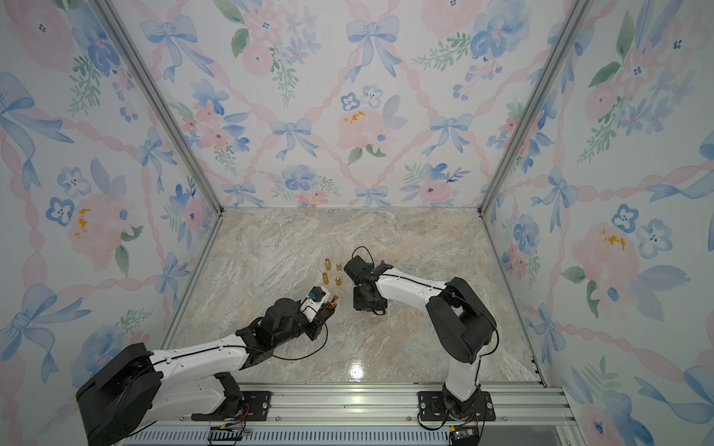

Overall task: Open the lipstick cap
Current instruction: Place the cover at the center of the board, then place the lipstick at the center of the board.

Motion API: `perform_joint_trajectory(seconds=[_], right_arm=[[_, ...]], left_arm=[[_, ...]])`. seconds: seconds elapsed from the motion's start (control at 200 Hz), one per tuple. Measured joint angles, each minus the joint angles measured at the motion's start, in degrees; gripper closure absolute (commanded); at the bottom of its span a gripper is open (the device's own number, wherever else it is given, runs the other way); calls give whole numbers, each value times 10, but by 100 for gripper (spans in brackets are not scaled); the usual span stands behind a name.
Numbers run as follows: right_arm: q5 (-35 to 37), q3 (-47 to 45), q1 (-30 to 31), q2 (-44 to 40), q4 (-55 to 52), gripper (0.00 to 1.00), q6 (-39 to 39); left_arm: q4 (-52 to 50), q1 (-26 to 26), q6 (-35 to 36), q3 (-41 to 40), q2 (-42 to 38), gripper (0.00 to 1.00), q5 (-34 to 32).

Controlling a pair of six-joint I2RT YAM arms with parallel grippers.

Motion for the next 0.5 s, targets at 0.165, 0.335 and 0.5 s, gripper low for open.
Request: perform_joint_trajectory(seconds=[0.165, 0.335, 0.5], right_arm=[[5, 10, 0, -56, -49, 45, -12], [-22, 38, 0, -130, -96, 42, -37], [-97, 50, 0, -184, -109, 41, -57]], left_arm=[[1, 0, 0, 0, 0, 100, 11], [6, 0, 3, 13, 15, 100, 29], [17, 0, 7, 35, 41, 100, 50]])
